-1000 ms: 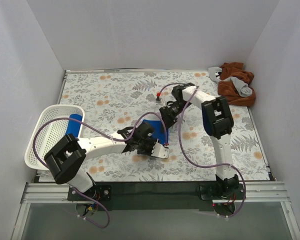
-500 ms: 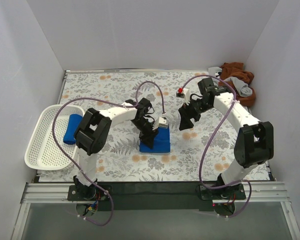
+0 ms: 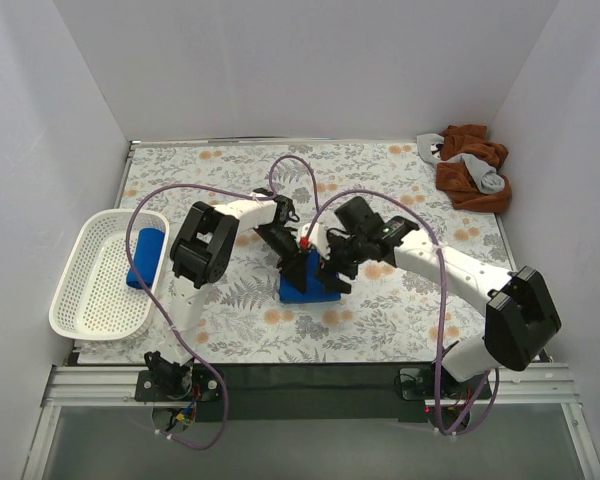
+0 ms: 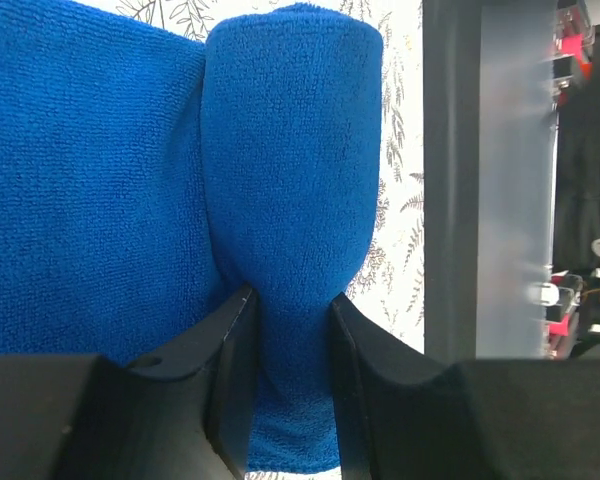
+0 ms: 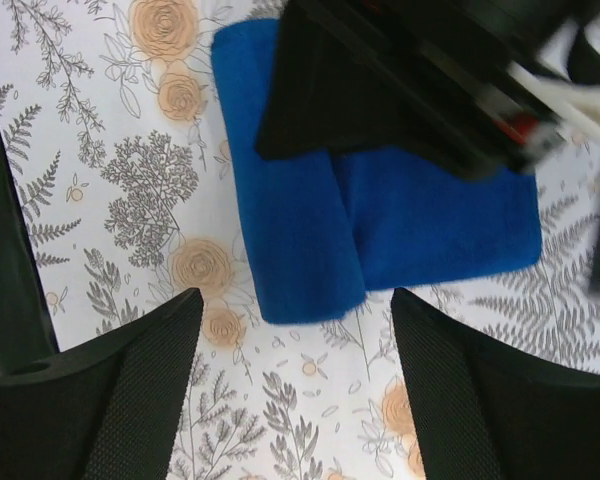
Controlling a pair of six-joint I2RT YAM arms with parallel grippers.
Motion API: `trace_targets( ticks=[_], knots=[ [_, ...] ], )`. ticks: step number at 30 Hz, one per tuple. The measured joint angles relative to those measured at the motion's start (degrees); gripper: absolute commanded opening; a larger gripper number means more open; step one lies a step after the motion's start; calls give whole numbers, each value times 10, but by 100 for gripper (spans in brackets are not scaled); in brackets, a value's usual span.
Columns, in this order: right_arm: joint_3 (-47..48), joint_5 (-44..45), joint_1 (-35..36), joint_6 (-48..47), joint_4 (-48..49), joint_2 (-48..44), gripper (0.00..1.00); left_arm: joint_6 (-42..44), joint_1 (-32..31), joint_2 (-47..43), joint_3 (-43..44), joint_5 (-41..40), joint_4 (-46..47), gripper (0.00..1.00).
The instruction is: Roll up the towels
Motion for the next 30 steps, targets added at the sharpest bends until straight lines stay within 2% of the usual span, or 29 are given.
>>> trace_targets(
  ticks=[5, 12, 14, 15, 18, 20, 26, 30],
  knots=[
    [-23, 76, 95, -4, 60, 22, 72, 2, 2, 14, 15, 6, -19, 28],
    [-82, 175, 168, -30, 139, 69, 67, 1, 5, 33, 36, 15, -42, 32],
    [-92, 195, 174, -38, 160, 78, 57, 2, 5, 36, 38, 16, -44, 33],
    [-94, 202, 174, -41, 167, 80, 38, 2, 5, 36, 39, 16, -44, 34],
    [-100, 217, 172, -50, 192, 80, 11, 5, 6, 36, 39, 17, -45, 40],
    [-108, 219, 172, -52, 201, 75, 1, 8, 8, 35, 37, 19, -46, 47],
    [-120, 197, 163, -63, 209, 66, 1, 41, 17, 13, 14, 26, -36, 56],
    [-115, 153, 142, -63, 200, 66, 1, 55, 32, -22, -23, 17, -17, 57]
  ],
)
